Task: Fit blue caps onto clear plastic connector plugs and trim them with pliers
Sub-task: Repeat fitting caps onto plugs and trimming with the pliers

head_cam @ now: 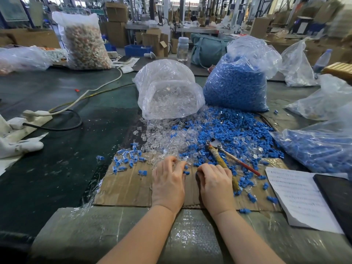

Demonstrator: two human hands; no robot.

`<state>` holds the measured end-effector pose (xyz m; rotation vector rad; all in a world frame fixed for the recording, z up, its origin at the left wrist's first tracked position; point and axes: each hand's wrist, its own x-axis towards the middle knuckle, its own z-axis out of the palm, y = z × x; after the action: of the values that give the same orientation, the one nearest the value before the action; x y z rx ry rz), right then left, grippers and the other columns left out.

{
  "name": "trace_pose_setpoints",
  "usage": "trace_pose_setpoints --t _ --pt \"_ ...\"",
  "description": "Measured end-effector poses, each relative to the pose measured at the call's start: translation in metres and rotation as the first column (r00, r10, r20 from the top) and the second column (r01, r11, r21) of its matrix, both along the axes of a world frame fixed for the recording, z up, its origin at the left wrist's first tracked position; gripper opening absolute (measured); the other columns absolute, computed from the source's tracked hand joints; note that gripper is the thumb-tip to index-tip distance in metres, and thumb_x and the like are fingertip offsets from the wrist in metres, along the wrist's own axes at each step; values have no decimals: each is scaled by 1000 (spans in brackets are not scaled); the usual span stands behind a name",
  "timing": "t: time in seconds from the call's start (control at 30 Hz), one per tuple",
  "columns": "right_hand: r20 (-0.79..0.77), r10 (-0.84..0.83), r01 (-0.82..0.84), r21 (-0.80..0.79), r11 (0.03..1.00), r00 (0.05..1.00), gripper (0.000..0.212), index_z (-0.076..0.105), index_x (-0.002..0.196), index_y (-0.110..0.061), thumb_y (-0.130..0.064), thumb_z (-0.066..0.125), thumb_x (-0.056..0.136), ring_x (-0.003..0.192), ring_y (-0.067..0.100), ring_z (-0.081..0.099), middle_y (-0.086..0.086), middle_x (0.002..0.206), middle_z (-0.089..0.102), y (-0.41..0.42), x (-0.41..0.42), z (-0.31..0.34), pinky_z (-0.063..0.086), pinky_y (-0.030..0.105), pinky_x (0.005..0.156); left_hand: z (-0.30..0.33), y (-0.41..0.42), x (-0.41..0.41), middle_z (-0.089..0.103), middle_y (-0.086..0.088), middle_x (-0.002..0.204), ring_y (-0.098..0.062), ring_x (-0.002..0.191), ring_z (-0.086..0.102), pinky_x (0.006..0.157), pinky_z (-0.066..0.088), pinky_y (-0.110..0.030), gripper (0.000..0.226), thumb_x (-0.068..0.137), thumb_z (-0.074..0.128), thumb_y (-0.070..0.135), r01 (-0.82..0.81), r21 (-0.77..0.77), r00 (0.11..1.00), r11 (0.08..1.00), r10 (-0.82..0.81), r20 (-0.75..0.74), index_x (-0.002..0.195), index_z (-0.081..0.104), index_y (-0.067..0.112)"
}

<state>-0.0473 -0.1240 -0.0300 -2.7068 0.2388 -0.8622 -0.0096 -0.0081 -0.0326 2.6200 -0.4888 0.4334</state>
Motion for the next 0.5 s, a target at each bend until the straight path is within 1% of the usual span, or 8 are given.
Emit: trace_pose_setpoints --t 0.07,0.13,0.2,0.23,0.3,0.37,0.43,0.5 --pt "-2 -2 2 6 1000 1000 20 61 71 -15 1 74 72 64 24 58 -2 66 61 0 0 0 42 34 71 -2 0 1 28 -6 141 -23 133 22 112 13 -37 45 96 43 30 -74 34 997 997 75 -23 140 36 28" --pt "-13 -9 9 5 1000 1000 20 61 72 -15 1 74 72 64 23 58 -2 66 61 0 0 0 42 34 71 -4 -1 2 13 -8 151 -24 141 9 115 6 -38 50 99 32 36 -140 60 988 988 144 -59 147 19 30" --pt "-25 -11 12 9 1000 1000 19 62 74 -15 1 73 73 66 23 58 -3 67 62 0 0 -1 38 33 74 -6 -3 3 5 -7 155 -24 143 2 115 3 -37 51 100 25 35 -153 75 983 985 159 -88 148 7 30" --pt "-23 -12 12 7 1000 1000 19 63 74 -15 0 73 73 67 23 58 -2 68 62 0 0 -1 36 33 74 -6 -3 4 4 -6 156 -23 144 2 115 3 -37 51 101 24 32 -144 78 984 986 151 -97 148 5 30" --pt "-14 -14 14 0 1000 1000 19 63 73 -14 1 74 72 67 25 59 -1 67 62 0 1 -1 34 34 74 -6 -4 4 6 -3 157 -21 144 3 115 4 -34 52 100 27 21 -118 72 987 990 125 -99 148 10 29" --pt "-16 -18 18 -1 1000 1000 19 63 73 -14 2 74 72 67 25 59 -1 67 62 0 1 -1 35 34 73 -5 -2 4 12 -1 155 -19 142 6 115 5 -32 55 96 31 10 -90 45 992 995 94 -84 147 21 26" --pt "-14 -12 12 0 1000 1000 19 62 73 -14 2 73 73 66 25 58 -1 67 62 -1 1 -1 29 32 73 -5 -1 4 20 0 151 -17 140 11 115 6 -28 53 95 35 5 -61 3 995 998 61 -74 144 30 22" --pt "-13 -6 6 7 1000 1000 19 62 73 -14 2 72 73 66 24 58 -1 68 62 -1 0 -1 26 30 72 -5 0 3 30 -1 143 -16 136 18 113 11 -24 48 95 40 5 -23 -42 998 999 20 -65 141 37 18"
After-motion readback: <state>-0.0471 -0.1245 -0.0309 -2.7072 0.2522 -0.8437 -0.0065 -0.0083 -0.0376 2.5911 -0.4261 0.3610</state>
